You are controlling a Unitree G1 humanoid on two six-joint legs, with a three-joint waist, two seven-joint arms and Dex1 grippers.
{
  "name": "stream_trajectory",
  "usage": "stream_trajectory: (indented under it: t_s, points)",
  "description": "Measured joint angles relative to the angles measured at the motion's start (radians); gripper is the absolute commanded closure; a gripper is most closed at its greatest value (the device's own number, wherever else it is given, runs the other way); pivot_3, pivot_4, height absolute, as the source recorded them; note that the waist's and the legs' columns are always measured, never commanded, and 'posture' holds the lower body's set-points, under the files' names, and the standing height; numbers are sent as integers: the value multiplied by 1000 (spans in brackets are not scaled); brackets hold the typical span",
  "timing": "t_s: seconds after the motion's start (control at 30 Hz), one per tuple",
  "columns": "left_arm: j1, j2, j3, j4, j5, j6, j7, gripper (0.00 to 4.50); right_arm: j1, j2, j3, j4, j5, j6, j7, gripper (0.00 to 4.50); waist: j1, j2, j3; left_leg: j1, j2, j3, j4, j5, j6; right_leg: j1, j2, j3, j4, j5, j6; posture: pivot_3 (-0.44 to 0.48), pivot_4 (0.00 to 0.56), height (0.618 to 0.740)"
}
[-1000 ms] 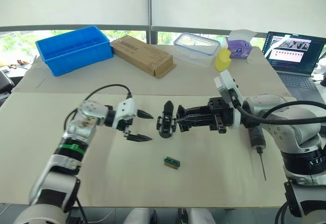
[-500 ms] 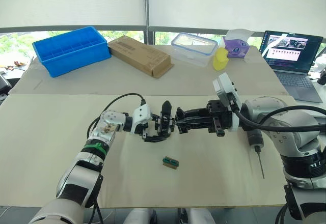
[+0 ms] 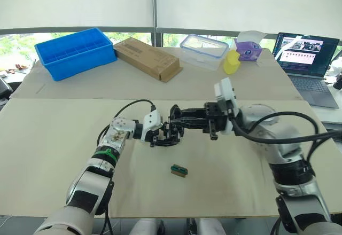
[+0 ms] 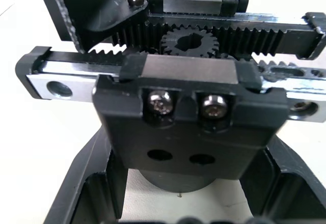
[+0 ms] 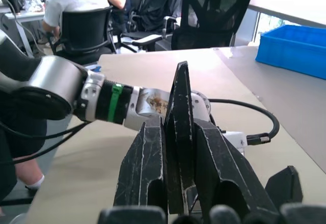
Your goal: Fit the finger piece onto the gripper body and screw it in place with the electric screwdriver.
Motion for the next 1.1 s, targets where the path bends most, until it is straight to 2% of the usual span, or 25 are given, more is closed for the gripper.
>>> stream_trajectory:
  t_s: [0.2, 0.73, 1.1]
  points:
    - [0, -8, 5, 3, 4, -1, 2, 2158, -7, 63, 35, 131, -77, -99, 29, 4169, -1, 0, 0, 0, 0, 0, 0, 0, 0, 0, 0, -1, 0, 0, 0, 0, 150, 740]
    - [20, -22, 4, -46, 5, 34, -2, 2158, -2, 81, 65, 232, -154, -151, 66, 4169, -6, 0, 0, 0, 0, 0, 0, 0, 0, -1, 0, 0, 0, 0, 0, 0, 150, 740]
    - [21, -19, 4, -58, 17, 37, -4, 2158, 5, 66, 46, 237, -143, -150, 76, 4169, -7, 0, 0, 0, 0, 0, 0, 0, 0, -1, 0, 0, 0, 0, 0, 0, 150, 740]
